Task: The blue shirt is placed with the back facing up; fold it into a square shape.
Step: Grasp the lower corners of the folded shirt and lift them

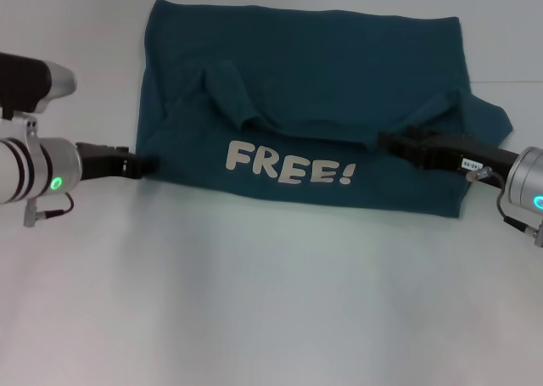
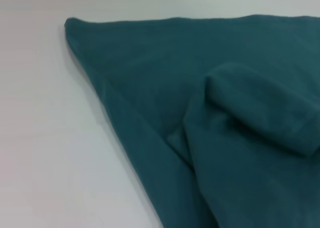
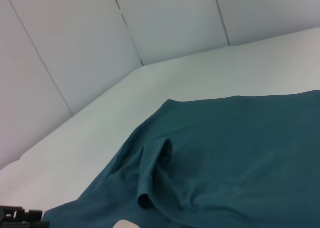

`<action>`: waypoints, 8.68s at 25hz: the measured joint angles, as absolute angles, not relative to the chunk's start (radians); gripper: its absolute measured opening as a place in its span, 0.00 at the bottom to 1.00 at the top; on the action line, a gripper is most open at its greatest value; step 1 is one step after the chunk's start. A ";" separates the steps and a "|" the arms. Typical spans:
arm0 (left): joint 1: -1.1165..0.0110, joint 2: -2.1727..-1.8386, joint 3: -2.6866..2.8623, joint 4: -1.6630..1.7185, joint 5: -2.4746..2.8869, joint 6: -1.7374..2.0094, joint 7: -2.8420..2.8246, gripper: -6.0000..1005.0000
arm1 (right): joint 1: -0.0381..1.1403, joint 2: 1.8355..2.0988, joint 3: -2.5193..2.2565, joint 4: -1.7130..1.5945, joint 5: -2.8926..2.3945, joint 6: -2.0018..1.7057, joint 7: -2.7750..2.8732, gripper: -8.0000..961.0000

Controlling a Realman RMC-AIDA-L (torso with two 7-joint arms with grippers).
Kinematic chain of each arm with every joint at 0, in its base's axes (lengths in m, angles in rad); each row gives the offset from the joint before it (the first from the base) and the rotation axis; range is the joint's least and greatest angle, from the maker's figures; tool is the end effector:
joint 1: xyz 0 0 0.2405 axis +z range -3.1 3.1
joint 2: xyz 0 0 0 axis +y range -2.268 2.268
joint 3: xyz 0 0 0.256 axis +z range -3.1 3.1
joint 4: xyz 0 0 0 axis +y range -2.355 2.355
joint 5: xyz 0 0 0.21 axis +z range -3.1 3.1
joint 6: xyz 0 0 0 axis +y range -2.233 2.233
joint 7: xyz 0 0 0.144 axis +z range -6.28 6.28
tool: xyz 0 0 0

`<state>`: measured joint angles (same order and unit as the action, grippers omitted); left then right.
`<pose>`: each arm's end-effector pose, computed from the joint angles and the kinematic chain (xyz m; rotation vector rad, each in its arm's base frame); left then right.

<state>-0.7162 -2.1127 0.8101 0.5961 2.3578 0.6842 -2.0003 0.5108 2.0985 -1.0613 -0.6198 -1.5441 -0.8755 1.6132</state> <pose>-0.2872 0.4309 -0.0122 -2.1042 -1.0424 -0.1222 0.2705 0.3915 -0.0198 -2.1762 1.0357 0.6749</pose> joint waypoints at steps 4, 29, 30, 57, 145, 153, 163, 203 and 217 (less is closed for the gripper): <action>-0.724 -2.112 0.812 0.562 2.358 0.660 -1.994 0.55 | 0.511 2.099 -1.061 -0.618 -1.543 -0.874 1.614 0.67; -0.736 -2.139 0.880 0.564 2.350 0.656 -1.985 0.41 | 0.504 2.098 -1.061 -0.598 -1.534 -0.877 1.614 0.67; -0.734 -2.139 0.879 0.567 2.350 0.655 -1.985 0.38 | 0.504 2.098 -1.061 -0.598 -1.534 -0.876 1.614 0.67; -0.663 -2.152 0.872 0.674 2.349 0.810 -1.986 0.05 | 0.482 2.096 -1.062 -0.607 -1.508 -0.883 1.611 0.67; -0.659 -2.162 0.945 0.697 2.378 0.794 -1.972 0.46 | 0.414 2.094 -1.080 -1.210 -2.313 -1.034 2.557 0.67; -0.662 -2.160 0.945 0.703 2.382 0.820 -1.970 0.13 | 0.413 2.094 -1.080 -1.210 -2.313 -1.033 2.557 0.67; -0.650 -2.160 0.942 0.718 2.385 0.856 -1.968 0.06 | 0.408 2.092 -1.072 -1.238 -2.314 -1.060 2.558 0.67; -0.554 -2.163 0.939 0.874 2.384 1.043 -1.947 0.06 | 0.504 2.089 -1.008 -1.114 -2.538 -1.136 2.648 0.66; -0.552 -2.163 0.938 0.871 2.382 1.044 -1.947 0.06 | 0.570 2.087 -1.017 -0.976 -2.547 -1.051 2.634 0.66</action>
<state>-0.5521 -2.1630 0.9385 0.8713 2.3818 1.0444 -1.9465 0.5695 2.0867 -1.0173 -0.9757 -2.5472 -1.0505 2.6335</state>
